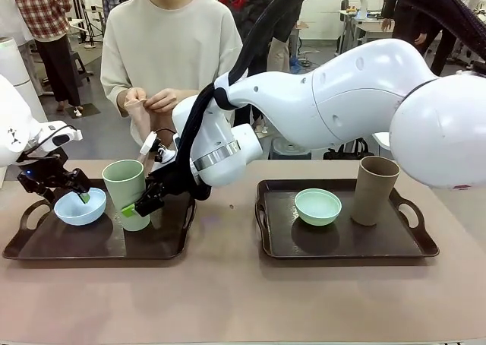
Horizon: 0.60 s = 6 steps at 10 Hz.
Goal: Set up a tray with a mat and arrange the tableware.
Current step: Pick up the Picnic Bowl and Reusable plastic cup from the Handle tray in front of the human's position and hold them in the air.
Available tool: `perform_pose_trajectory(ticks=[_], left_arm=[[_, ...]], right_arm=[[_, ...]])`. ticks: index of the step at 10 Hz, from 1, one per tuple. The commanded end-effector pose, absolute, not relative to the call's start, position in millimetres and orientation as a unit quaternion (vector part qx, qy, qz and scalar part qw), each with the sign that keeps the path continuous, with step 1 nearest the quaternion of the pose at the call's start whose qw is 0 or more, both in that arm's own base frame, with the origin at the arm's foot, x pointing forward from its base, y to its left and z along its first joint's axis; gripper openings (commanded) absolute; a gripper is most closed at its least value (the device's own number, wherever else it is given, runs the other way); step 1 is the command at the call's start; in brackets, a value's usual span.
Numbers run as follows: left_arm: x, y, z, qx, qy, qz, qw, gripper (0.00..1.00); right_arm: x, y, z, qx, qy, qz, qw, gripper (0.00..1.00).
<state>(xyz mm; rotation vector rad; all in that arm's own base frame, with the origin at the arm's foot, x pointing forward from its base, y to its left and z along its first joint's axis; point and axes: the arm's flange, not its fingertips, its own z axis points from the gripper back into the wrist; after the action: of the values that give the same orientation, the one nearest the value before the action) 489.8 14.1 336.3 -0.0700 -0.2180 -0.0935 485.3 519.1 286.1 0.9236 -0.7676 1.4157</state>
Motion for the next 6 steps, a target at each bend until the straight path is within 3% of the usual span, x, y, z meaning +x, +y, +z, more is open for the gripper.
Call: perform_pose_trajectory(ticks=[1, 2, 3, 4, 5, 6], left_arm=[[495.6, 12.1, 335.5, -0.034, -0.097, -0.037, 0.994, 1.00], [496.7, 12.8, 335.8, -0.037, -0.098, -0.038, 0.994, 0.46], [496.0, 13.6, 335.2, -0.036, -0.098, -0.038, 0.994, 0.46], [496.1, 14.2, 336.2, -0.035, -0.095, -0.036, 0.994, 0.00], [494.4, 14.3, 337.4, -0.033, -0.097, -0.034, 0.994, 0.40], [494.7, 14.6, 340.5, -0.032, -0.101, -0.035, 0.994, 0.00]], right_arm=[[484.5, 515.2, 280.4, 0.412, -0.348, 0.606, 0.585, 1.00], [485.4, 514.1, 280.8, 0.412, -0.354, 0.606, 0.581, 0.44], [485.3, 513.7, 280.5, 0.412, -0.354, 0.608, 0.580, 0.41], [485.4, 513.9, 281.1, 0.412, -0.354, 0.608, 0.579, 0.00], [484.7, 513.5, 280.9, 0.412, -0.354, 0.608, 0.579, 0.36], [485.8, 513.4, 281.4, 0.410, -0.355, 0.607, 0.580, 0.00]])
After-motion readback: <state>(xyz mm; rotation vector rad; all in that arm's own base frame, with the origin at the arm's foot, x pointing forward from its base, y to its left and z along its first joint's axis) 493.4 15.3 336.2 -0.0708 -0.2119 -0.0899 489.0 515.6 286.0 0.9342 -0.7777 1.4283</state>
